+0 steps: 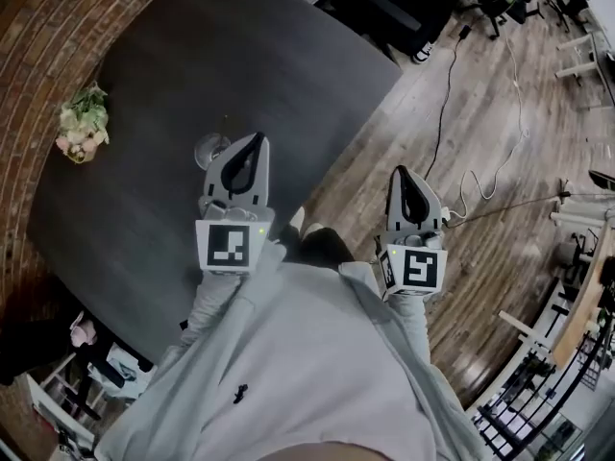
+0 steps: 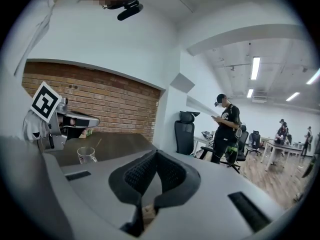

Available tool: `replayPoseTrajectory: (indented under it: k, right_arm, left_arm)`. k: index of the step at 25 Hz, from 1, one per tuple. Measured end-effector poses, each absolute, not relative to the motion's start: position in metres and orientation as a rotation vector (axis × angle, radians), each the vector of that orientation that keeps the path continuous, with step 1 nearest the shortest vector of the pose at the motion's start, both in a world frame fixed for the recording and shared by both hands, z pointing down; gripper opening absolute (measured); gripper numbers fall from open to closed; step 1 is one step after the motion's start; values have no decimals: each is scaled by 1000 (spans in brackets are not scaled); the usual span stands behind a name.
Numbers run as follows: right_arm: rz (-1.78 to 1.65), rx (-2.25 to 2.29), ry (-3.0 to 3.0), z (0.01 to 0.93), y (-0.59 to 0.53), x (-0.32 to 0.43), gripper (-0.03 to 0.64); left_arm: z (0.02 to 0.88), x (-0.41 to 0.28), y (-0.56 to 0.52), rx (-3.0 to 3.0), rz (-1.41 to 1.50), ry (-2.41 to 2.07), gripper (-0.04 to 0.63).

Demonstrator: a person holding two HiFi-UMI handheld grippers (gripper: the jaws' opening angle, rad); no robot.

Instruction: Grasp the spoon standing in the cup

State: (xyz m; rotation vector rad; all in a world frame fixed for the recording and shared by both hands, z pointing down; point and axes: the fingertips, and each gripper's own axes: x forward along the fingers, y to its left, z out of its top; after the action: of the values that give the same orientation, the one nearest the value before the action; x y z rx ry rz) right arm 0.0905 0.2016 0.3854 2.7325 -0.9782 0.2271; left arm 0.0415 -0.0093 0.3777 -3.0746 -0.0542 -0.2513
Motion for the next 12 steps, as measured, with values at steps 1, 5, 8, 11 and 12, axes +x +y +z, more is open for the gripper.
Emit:
replayPoseTrajectory:
  k: [1, 5, 8, 11, 12]
  right_arm:
    - [223, 2722, -1012, 386, 194, 94, 15]
    - [203, 2671, -1155, 387, 163, 109, 15]
    - [177, 2603, -1300, 387, 130, 121, 15]
    - [146, 2506, -1464, 384, 95, 133, 15]
    - [140, 2473, -1514, 384, 85, 137, 15]
  left_arm:
    - [378, 38, -16, -3076, -259, -15, 18]
    - [379, 30, -42, -3077, -272, 152, 18]
    - [378, 21, -66, -3078, -272, 329, 18]
    - [373, 11, -90, -3018, -245, 501, 18]
    - [371, 8, -97, -2997, -237, 554, 18]
